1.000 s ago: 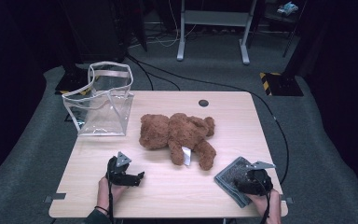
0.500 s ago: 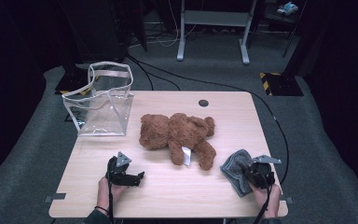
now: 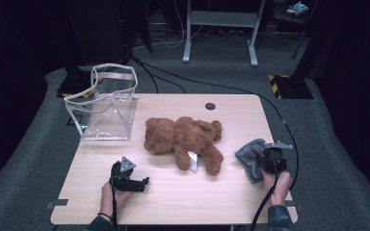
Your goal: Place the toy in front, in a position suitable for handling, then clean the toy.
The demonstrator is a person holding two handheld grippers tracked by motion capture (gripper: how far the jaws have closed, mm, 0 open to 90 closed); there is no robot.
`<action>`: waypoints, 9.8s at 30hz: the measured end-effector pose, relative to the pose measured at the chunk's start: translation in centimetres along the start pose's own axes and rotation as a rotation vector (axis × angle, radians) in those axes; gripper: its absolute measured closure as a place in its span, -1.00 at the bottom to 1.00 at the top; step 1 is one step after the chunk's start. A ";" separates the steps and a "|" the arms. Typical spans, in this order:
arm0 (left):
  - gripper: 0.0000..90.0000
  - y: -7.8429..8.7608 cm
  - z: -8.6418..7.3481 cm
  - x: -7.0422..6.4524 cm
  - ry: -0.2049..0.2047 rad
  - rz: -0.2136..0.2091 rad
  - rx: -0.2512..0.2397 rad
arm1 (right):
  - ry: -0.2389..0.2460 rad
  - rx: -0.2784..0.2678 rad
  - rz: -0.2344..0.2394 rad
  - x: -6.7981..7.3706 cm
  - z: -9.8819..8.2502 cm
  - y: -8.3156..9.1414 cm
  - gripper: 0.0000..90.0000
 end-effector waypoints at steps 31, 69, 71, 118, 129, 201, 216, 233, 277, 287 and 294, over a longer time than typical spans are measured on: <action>-0.90 0.0 0.0 0.1 0.008 0.011 -0.008 | 0.018 0.015 0.146 3.1 2.2 -0.7 -0.62; -0.20 -4.9 9.2 2.4 -0.054 -0.106 -0.146 | 0.177 0.094 0.391 15.2 4.0 -5.8 -0.23; -0.08 -5.1 9.1 2.2 -0.079 -0.095 -0.156 | 0.172 0.098 0.406 15.3 3.7 -6.1 0.02; -0.50 -4.0 8.0 -0.4 -0.049 -0.099 -0.187 | 0.154 -0.033 0.333 9.3 3.3 -0.4 -0.57; -0.62 -5.0 6.0 0.0 -0.023 -0.096 -0.159 | 0.080 0.012 0.146 3.5 2.2 0.7 -0.68; -0.45 -5.4 5.7 -1.0 -0.112 -0.093 -0.283 | 0.151 -0.107 0.242 5.8 9.1 3.4 0.64; -0.49 -5.5 5.7 -1.0 -0.109 -0.089 -0.266 | 0.283 -0.055 0.377 16.0 12.8 0.3 0.61; -0.56 -5.5 5.7 -1.1 -0.111 -0.084 -0.263 | 0.262 -0.056 0.387 17.4 13.4 0.0 0.60; -0.55 -5.6 5.7 -1.1 -0.108 -0.073 -0.271 | 0.342 0.096 0.390 22.8 15.7 -5.5 0.55; -0.55 -5.6 5.7 -1.1 -0.115 -0.070 -0.268 | 0.244 0.018 0.350 20.2 15.9 -4.6 0.55; -0.55 -5.6 5.7 -1.1 -0.117 -0.072 -0.267 | 0.300 -0.041 0.453 25.1 16.4 -3.8 0.54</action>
Point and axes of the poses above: each handheld gripper's, and its own axes: y roughly backward along the jaws, z roughly out of its top, x roughly to its left, the point moved 3 cm from there along -y, roughly forward along the jaws, and after that the axes turned 7 degrees about -x, right-handed, at the moved point
